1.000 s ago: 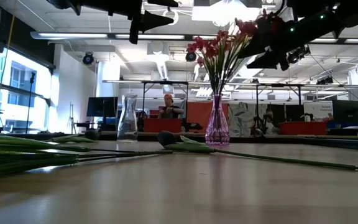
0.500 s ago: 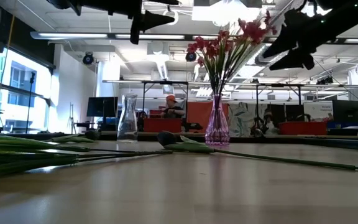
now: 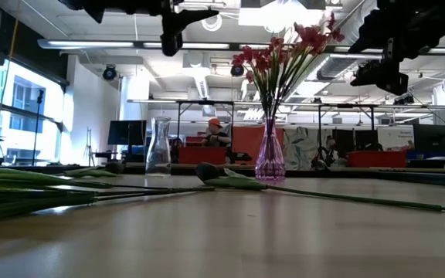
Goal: Sort flowers into vase by color
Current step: Put the red flowers into the purple vase
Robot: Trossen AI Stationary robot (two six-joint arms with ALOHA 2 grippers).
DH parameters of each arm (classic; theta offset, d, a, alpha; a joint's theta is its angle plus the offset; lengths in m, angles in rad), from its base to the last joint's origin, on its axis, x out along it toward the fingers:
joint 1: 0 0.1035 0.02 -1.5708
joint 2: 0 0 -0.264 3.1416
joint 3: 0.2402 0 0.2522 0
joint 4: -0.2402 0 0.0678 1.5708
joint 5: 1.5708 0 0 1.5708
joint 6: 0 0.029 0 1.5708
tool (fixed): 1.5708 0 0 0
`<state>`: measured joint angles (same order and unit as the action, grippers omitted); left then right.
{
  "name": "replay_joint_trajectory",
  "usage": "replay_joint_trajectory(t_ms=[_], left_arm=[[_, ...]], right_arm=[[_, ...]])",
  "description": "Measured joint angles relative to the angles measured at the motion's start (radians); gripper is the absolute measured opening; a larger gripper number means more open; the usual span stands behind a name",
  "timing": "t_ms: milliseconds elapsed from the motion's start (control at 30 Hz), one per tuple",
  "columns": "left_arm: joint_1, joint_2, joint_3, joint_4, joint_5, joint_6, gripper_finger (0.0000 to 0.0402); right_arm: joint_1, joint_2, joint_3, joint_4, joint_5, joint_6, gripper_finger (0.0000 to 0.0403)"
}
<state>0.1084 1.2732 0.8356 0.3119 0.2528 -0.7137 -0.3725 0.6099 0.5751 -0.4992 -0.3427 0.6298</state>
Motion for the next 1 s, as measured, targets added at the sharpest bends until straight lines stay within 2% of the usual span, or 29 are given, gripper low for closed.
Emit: replay_joint_trajectory(t_ms=[100,267,467,667,900,1000], left_arm=[[-0.038,0.0,0.0,-0.106,0.056,-0.092,0.0177],[-0.154,0.0,0.0,-0.335,0.076,-0.32,0.0175],[-0.317,0.036,0.001,-0.426,0.065,-0.515,0.0161],[-0.429,0.18,0.01,-0.45,0.05,-0.719,0.0149],[-0.486,0.377,0.155,-0.463,0.072,-0.826,0.0141],[-0.488,0.411,0.251,-0.596,0.042,-0.8,0.014]], right_arm=[[0.062,0.006,0.0,-0.008,-0.017,0.018,0.0282],[0.169,0.011,0.0,-0.051,-0.017,0.088,0.0282],[0.252,0.012,0.0,-0.094,0.009,0.091,0.0282],[0.269,0.013,0.0,-0.109,0.062,0.04,0.0282],[0.269,0.013,0.0,-0.138,0.052,-0.058,0.0282],[0.269,0.013,0.0,-0.144,0.051,-0.098,0.0282]])
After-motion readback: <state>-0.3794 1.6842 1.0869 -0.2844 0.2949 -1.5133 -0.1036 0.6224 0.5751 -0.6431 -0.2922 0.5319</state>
